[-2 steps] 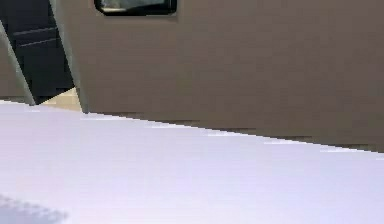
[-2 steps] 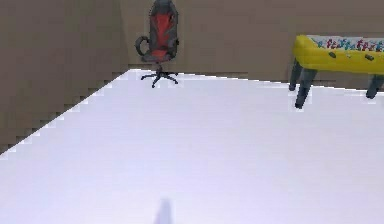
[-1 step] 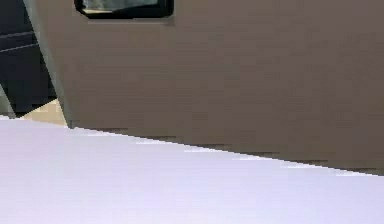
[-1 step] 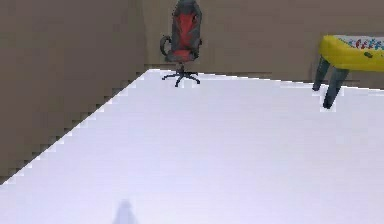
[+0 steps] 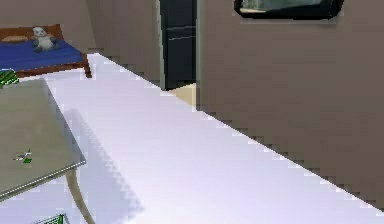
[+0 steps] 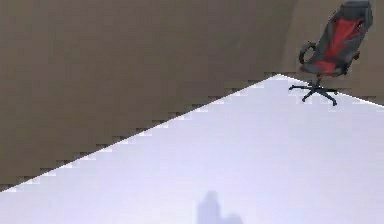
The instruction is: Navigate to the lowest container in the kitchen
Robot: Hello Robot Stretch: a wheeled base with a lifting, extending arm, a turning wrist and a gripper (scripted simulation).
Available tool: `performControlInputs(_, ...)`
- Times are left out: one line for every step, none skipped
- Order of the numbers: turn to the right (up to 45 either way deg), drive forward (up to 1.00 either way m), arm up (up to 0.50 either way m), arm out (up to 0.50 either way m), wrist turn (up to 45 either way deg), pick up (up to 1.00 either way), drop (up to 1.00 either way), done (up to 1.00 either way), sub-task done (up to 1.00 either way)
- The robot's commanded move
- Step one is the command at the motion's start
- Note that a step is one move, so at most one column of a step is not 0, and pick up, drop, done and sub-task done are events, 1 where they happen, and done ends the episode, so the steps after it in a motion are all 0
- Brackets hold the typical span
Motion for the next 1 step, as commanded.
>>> performControlInputs(0.0,1.00,0.00,0.00,0.0,0.00,0.00,0.00,0.00)
